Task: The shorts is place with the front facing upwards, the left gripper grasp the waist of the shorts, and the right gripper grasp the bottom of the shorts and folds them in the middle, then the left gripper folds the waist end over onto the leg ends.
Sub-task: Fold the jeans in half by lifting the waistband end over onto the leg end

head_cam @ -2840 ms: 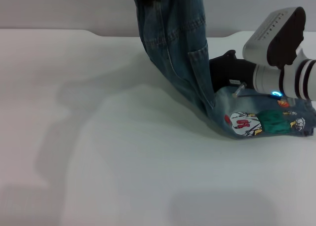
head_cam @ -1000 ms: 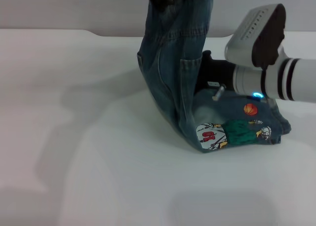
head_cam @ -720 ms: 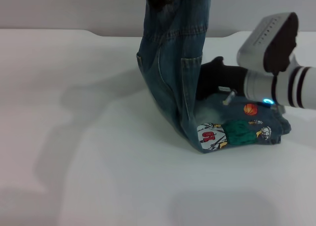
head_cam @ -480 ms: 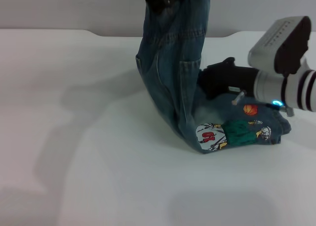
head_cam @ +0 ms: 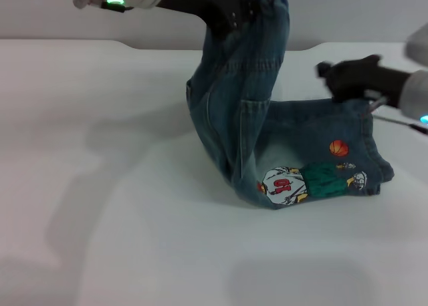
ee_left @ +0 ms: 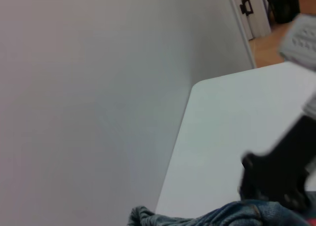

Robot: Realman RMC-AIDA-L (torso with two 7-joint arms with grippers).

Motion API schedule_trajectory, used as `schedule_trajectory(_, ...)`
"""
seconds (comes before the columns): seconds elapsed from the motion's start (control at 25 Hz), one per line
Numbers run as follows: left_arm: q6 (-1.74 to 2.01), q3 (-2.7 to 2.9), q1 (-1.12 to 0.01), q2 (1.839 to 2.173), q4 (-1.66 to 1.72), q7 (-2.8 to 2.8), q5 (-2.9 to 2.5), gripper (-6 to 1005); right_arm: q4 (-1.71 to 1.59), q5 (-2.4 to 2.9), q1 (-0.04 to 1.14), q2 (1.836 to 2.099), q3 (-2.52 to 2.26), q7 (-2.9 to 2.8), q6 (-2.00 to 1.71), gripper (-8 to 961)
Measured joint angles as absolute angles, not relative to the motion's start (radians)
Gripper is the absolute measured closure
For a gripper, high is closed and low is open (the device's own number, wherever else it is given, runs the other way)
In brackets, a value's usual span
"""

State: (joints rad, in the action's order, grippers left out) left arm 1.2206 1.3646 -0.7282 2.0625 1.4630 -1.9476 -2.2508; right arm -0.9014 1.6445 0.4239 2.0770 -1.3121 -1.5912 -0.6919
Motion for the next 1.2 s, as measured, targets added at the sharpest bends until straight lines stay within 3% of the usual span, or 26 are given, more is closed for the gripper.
schedule_trajectory(0.48,1.139,1.437,-0.704,2.063,1.393,-1.948,-2.253,931,-1.053,1.61,0.303,2.076,-1.119,-1.584,-0.691,943)
schedule_trajectory(1.2,1.026,1.58,-0.671,2.066,1.378,-1.948,-2.213,930,-1.1,1.34,0.24,2.073,-0.963,-1.426,-0.703,941)
